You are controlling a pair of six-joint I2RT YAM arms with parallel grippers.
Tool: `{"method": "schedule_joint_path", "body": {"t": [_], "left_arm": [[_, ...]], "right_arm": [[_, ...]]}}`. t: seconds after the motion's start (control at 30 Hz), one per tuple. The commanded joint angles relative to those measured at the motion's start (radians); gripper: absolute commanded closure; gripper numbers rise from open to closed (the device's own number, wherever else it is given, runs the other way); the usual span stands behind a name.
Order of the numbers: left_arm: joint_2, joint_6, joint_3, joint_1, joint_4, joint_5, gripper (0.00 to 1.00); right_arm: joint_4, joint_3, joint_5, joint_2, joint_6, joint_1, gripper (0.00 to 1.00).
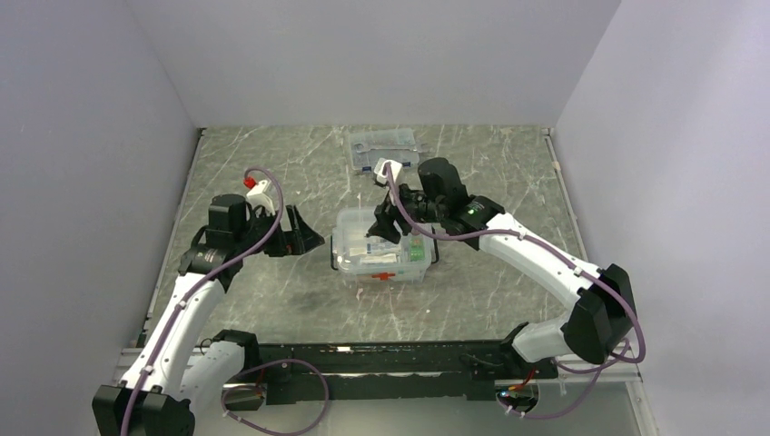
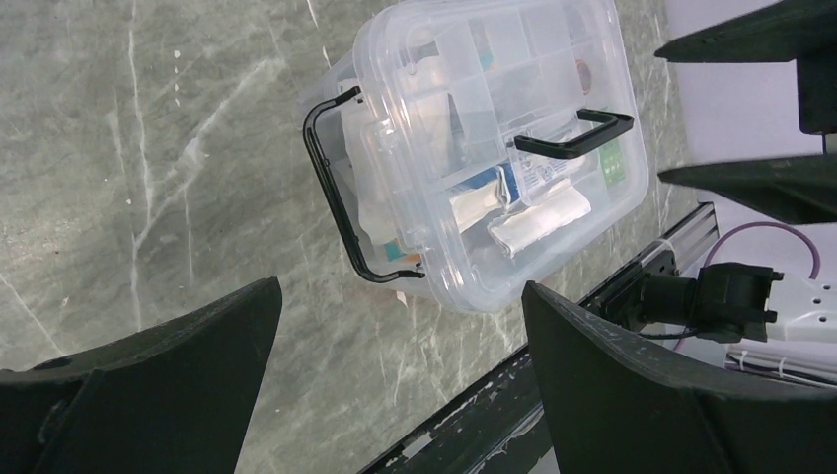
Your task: Organize the medicine kit
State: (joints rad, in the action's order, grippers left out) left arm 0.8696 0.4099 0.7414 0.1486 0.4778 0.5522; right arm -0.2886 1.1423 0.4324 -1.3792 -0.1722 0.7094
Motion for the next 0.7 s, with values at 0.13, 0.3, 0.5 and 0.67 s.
{"method": "schedule_joint_path", "body": {"t": [0.13,0.3,0.5,0.67], "left_arm": [[0.031,0.058,-0.010,0.003,-0.039,-0.032,0.01],[0.048,0.098,-0.017,0.002,-0.036,-0.062,0.01],[0.056,0.153,-0.051,-0.007,-0.055,-0.086,0.01],[0.079,0.190,-0.086,-0.025,-0.101,-0.055,0.01]], "right_arm": [[0.192,-0.093,0.352,0.031,-0.304,-0.028,0.00],[0.105,-0.028,0.452,-0.068,-0.446,-0.067,0.00],[0.107,0.011,0.466,-0.149,-0.503,-0.083,0.03],[0.202,-0.023,0.476,-0.174,-0.478,-0.082,0.04]]}}
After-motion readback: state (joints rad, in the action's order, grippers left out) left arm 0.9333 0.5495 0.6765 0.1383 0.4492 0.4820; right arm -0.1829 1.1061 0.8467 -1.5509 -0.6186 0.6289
